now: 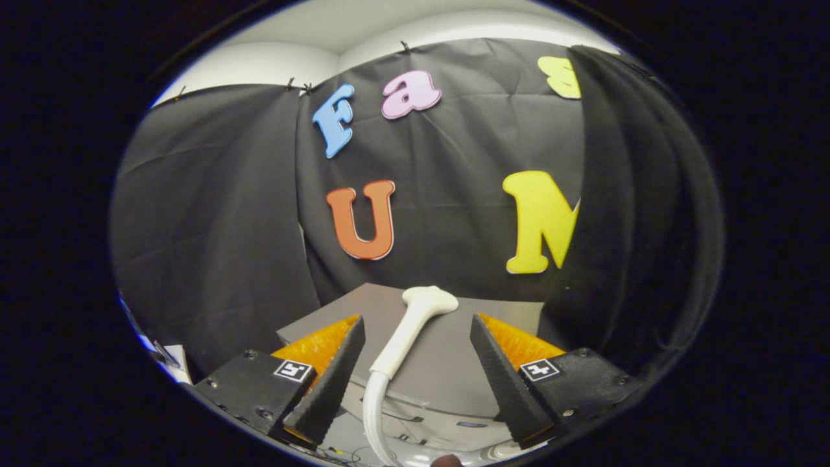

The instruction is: Iron the clothes twice with a garment steamer, once on the left side and once on the right side.

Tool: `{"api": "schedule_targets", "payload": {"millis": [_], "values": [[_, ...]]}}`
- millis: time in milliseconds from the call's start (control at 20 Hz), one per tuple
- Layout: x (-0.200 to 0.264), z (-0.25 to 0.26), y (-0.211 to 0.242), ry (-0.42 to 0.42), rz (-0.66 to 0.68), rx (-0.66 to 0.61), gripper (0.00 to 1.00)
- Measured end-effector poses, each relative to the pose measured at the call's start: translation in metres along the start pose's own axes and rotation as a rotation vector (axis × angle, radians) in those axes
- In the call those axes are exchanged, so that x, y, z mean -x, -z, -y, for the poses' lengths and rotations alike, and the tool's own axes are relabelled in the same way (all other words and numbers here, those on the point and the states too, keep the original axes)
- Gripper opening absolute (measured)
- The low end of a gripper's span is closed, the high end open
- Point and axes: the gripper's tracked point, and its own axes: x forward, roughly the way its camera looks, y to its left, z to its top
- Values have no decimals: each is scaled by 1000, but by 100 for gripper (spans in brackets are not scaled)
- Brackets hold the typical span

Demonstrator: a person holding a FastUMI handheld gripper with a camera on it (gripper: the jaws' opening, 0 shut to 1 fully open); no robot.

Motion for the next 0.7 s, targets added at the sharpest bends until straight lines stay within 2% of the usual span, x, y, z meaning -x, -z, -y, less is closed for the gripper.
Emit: {"api": "schedule_targets", "payload": {"millis": [300,500,700], "values": [[-86,4,34,36,-172,-9,100],[-116,0,51,43,-261,-22,100],[-139,-6,47,71,-308,-24,100]]}}
